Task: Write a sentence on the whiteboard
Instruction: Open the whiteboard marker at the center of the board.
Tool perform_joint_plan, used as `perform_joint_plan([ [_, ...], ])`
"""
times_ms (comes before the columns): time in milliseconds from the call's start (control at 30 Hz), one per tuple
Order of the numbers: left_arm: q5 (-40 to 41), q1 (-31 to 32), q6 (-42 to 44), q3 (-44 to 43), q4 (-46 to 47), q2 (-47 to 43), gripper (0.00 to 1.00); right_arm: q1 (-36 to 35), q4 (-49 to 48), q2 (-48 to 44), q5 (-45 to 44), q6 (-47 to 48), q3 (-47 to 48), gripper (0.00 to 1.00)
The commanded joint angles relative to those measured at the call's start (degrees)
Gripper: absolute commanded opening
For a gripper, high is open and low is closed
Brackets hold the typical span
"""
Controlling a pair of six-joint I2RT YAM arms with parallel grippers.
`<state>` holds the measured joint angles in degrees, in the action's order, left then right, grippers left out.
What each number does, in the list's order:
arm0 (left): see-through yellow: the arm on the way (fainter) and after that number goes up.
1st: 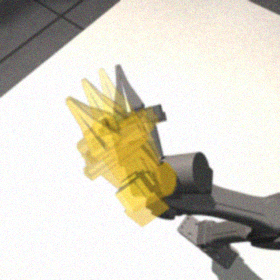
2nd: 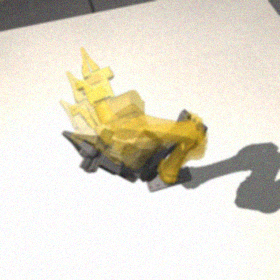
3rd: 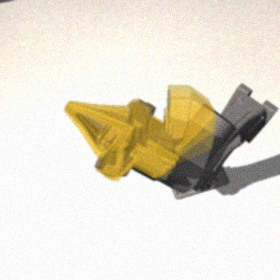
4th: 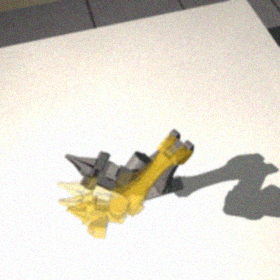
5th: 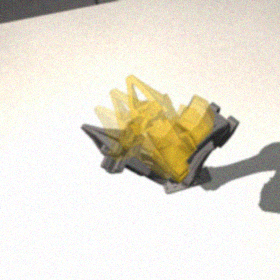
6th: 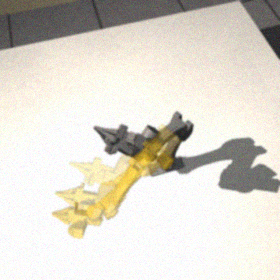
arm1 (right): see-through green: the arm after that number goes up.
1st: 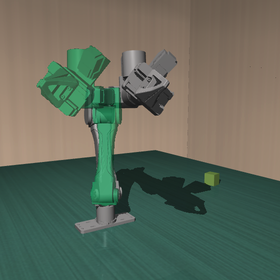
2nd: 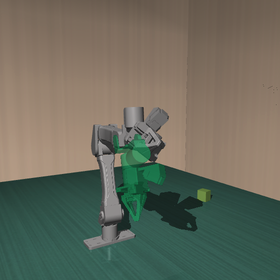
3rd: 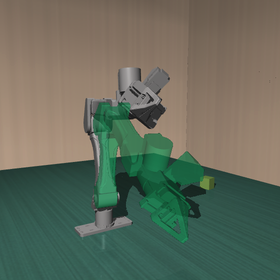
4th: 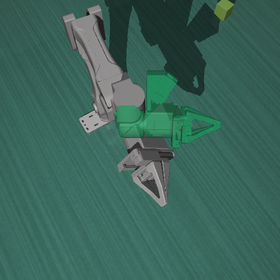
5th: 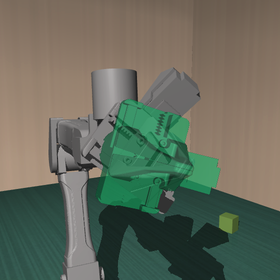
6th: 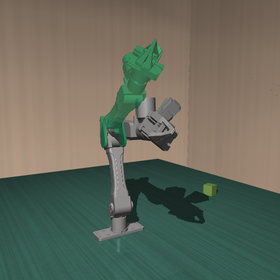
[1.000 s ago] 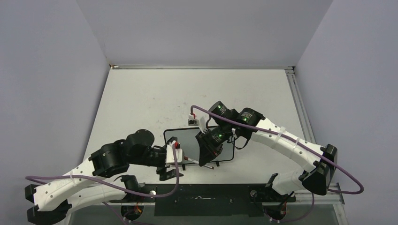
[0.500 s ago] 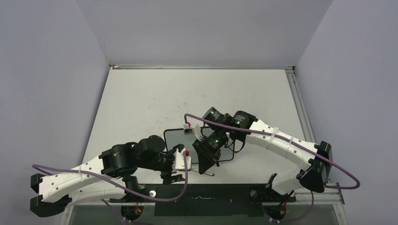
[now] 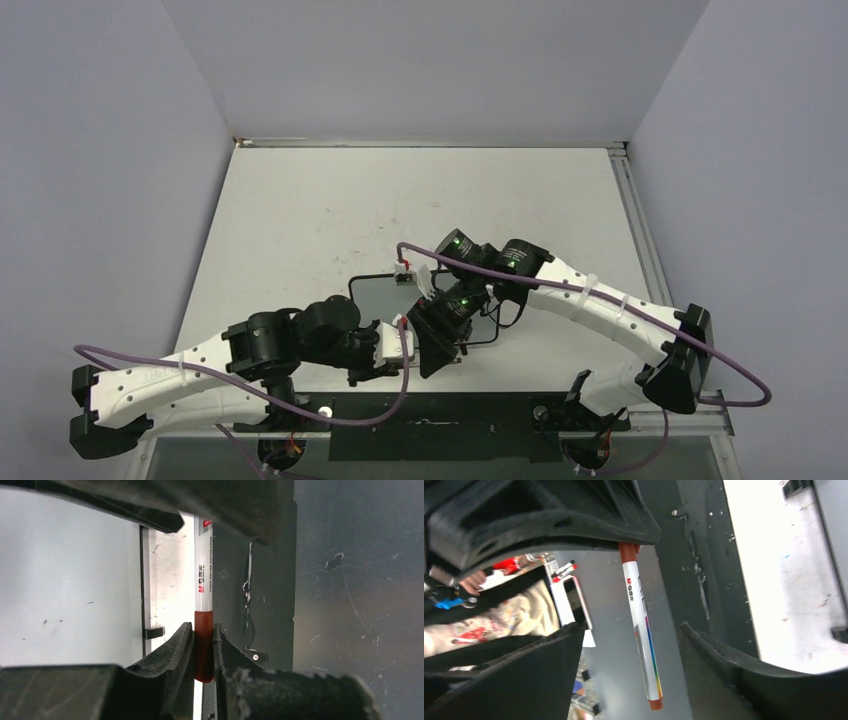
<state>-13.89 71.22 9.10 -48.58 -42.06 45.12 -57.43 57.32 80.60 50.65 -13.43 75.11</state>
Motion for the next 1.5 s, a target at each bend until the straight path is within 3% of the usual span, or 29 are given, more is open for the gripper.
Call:
perform_joint_plan([
  [0, 0.5, -0.2, -8.5, 3.8, 9.4, -2.5, 0.0, 0.2, -8.4, -7.3, -3.2, -4.1, -4.2, 0.79],
  [133, -0.3, -0.9, -12.8, 6.5, 15.0, -3.7, 0.0, 0.3, -18.2, -14.1, -5.4, -10.9, -10.8, 0.88],
  [300, -4.4, -3.9, -15.8, 10.6, 22.1, -5.1, 0.0, 0.3, -30.9, -21.8, -8.8, -21.7, -19.5, 0.88],
  [467, -12.5, -10.3, -16.3, 11.6, 24.1, -6.2, 0.0, 0.3, -41.4, -26.7, -9.7, -28.1, -25.8, 0.78],
  [633, -15.8, -11.5, -15.8, 11.7, 24.8, -6.0, 0.0, 0.2, -45.0, -27.4, -9.3, -30.6, -28.2, 0.52],
  [733, -17.0, -11.7, -15.7, 11.8, 25.0, -6.2, 0.0, 0.2, -47.2, -27.2, -7.9, -31.8, -29.9, 0.43],
  [1033, -18.0, -11.9, -15.9, 12.1, 25.4, -6.0, 0.0, 0.2, -47.3, -26.7, -7.3, -31.2, -30.7, 0.36],
  [1133, -18.5, -11.9, -15.8, 12.0, 25.4, -5.8, 0.0, 0.2, -46.9, -26.8, -8.0, -30.9, -30.7, 0.3],
  [1300, -18.8, -11.9, -15.7, 12.1, 25.5, -5.5, 0.0, 0.2, -46.0, -27.4, -9.5, -29.8, -30.3, 0.07],
  [1467, -18.8, -11.9, -15.7, 12.2, 25.5, -5.5, 0.0, 0.7, -44.3, -30.5, -11.7, -26.8, -28.9, 0.05],
])
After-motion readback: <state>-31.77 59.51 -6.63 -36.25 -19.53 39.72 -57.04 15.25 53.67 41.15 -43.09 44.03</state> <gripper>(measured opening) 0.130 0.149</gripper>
